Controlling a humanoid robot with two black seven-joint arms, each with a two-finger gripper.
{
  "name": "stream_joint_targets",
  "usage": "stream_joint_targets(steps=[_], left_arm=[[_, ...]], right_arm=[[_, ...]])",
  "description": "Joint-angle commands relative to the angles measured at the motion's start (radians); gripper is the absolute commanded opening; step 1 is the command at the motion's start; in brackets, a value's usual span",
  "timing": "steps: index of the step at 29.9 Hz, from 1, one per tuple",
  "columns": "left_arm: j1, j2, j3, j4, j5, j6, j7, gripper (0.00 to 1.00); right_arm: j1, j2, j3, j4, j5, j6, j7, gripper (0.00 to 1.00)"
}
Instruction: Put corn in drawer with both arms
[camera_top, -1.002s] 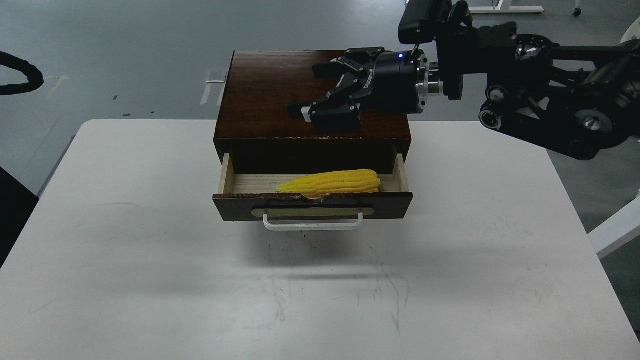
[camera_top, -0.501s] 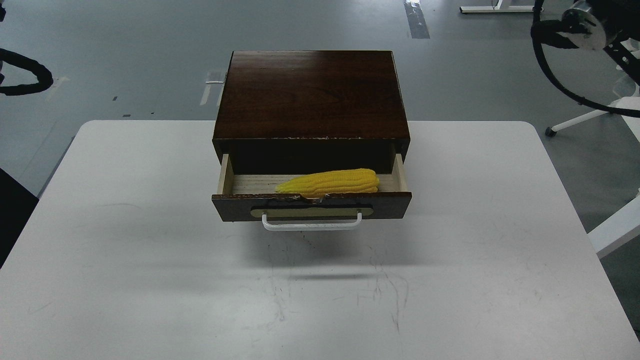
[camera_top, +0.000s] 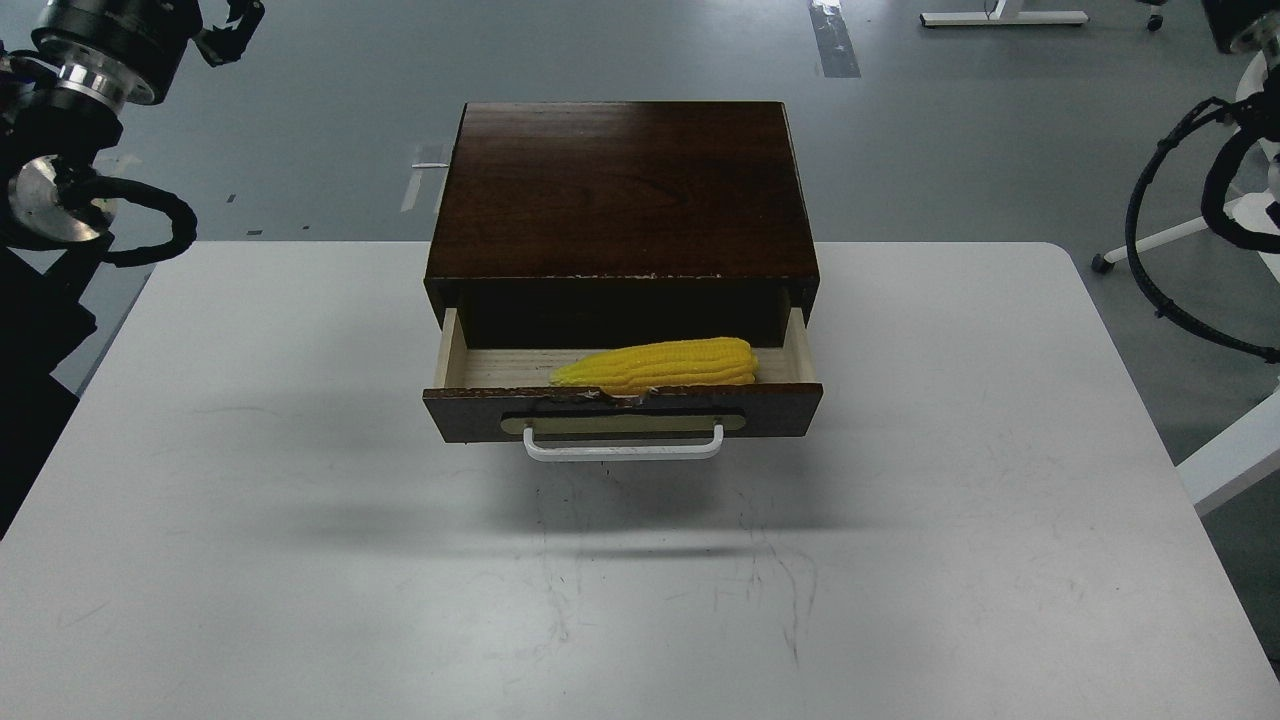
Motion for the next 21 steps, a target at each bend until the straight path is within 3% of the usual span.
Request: stream_joint_targets(steps=[1,11,21], left_arm=[[0.02,-0.012,-0.001,0.001,-0.056,0.0,-0.001,0.98],[0.063,-0.013,-0.001,0.002,-0.073,0.0,0.005,0.98],[0.113,-0.013,-0.002,0.002,-0.073,0.0,0.022,0.98]], right_arm=[[-0.06,0.008,0.031,-0.005,0.037,0.001,-0.001,1.0],[-0.083,0.107,0.039,-0.144,0.037,0.001,0.007,1.0],[-0.074,0.098,0.13,-0.158,0.037,0.001,0.007,1.0]])
